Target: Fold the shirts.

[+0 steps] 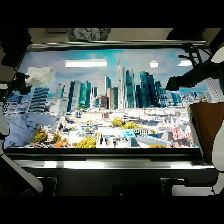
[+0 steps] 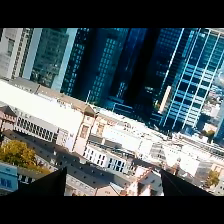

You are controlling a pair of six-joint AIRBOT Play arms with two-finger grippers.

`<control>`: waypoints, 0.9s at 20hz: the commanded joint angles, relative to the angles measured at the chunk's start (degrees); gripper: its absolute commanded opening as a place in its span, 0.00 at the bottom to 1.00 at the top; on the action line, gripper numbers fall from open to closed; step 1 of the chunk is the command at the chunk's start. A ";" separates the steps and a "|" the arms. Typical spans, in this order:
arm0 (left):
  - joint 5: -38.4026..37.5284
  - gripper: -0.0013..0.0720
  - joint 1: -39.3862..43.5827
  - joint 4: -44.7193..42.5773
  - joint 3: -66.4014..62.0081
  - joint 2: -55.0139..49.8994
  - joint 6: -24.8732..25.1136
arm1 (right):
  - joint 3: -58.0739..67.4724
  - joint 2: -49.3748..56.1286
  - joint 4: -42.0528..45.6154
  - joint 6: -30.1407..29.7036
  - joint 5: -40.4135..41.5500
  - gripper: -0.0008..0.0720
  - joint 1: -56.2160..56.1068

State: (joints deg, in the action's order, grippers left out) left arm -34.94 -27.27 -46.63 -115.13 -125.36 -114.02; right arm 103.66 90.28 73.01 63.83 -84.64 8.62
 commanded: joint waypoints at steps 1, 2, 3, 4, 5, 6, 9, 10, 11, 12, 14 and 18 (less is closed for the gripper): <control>7.02 1.00 1.66 7.13 -0.07 -2.51 0.00 | 0.02 0.02 -0.52 0.02 -1.77 0.96 -0.07; 8.50 1.00 2.27 8.31 -0.09 -2.93 0.00 | 0.02 0.02 -0.59 0.02 -1.95 0.96 -0.07; 9.66 1.00 2.84 9.55 -0.09 -3.39 -0.02 | 0.02 0.02 -0.61 0.04 -2.05 0.96 -0.07; 10.36 0.98 3.19 10.69 -0.09 -3.91 -0.02 | 0.00 0.02 -0.61 0.07 -2.05 0.96 -0.07; 10.45 0.80 3.34 11.21 -0.07 -4.44 -0.02 | 0.02 0.02 -0.70 0.07 -2.19 0.96 -0.07; 10.51 0.51 3.32 11.34 -0.07 -4.85 -0.04 | 0.00 0.02 -1.07 0.07 -2.56 0.96 -0.07; 10.49 0.06 3.30 11.39 -0.15 -4.92 0.00 | 0.02 0.02 -3.39 0.04 -4.59 0.96 -0.07; 10.45 0.05 3.32 11.96 -0.31 -4.50 0.48 | 0.02 0.02 -3.58 0.04 -4.63 0.96 -0.07; 10.54 0.05 3.39 13.81 -0.31 -3.63 3.34 | 0.02 0.02 -3.56 0.04 -4.46 0.96 -0.07; 10.62 0.05 3.39 16.79 -0.31 -2.08 8.57 | 0.02 0.02 -3.48 0.04 -4.02 0.96 -0.07; 9.66 0.05 3.50 23.89 -0.31 2.91 22.12 | 0.02 0.02 -3.41 0.07 -3.08 0.96 -0.07; -3.69 0.05 5.81 34.84 -0.28 20.44 53.02 | 0.02 0.02 -4.02 0.09 -0.13 0.96 -0.07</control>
State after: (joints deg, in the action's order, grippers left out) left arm -29.45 -22.83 -20.40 -115.37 -115.22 -83.31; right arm 103.66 90.28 69.58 63.88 -86.08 8.58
